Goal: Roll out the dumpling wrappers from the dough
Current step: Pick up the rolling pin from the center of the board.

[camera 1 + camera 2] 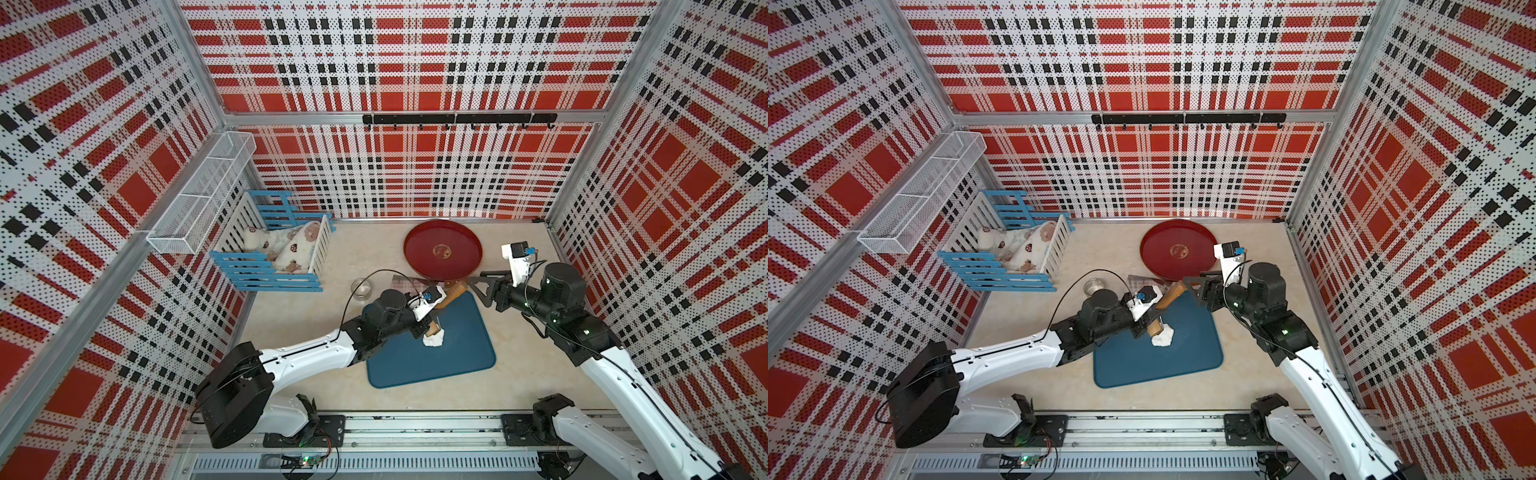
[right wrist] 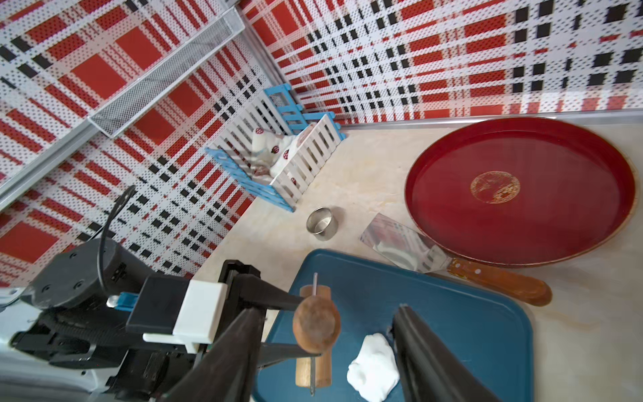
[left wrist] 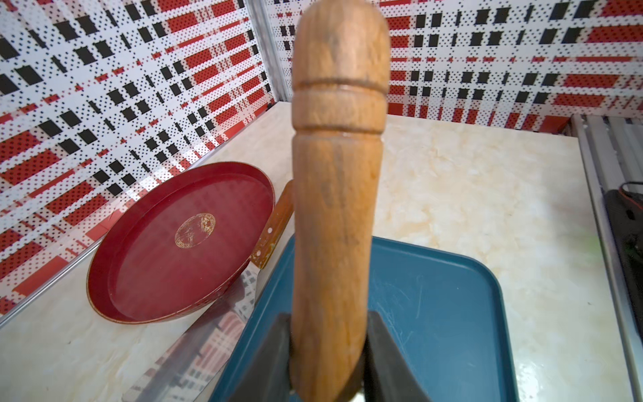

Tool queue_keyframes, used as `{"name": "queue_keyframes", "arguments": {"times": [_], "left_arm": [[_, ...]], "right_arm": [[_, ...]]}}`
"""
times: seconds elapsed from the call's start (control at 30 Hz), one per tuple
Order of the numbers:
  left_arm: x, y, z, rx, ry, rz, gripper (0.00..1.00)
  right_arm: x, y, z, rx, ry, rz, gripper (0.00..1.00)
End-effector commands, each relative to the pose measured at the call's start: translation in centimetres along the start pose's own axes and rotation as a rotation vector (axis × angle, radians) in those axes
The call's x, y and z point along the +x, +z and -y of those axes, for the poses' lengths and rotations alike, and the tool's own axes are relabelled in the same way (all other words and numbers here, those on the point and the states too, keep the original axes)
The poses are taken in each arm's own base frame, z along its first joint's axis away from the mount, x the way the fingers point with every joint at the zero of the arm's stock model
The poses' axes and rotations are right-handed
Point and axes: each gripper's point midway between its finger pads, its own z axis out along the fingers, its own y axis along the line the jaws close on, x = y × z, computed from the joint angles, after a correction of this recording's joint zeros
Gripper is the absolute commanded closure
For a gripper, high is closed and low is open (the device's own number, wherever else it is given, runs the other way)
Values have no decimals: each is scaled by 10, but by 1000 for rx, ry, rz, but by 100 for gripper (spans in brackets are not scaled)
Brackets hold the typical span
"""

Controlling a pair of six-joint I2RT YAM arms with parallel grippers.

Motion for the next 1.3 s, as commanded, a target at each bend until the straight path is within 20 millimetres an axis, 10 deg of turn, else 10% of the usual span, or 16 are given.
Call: {"name": "queue_keyframes", "arguments": {"times": [0.0,0.47,1.27], "left_arm": [[-24,-10,3,25,73,91,100],[-40,-10,2,32,108,123,100],[-52,0,14,54,126,136,100]], "right_arm": [[7,4,-17,-98,15,-78,34],[53,44,-27,-138,43,-277,47],[70,60,-25,-126,48,-340,68]]}}
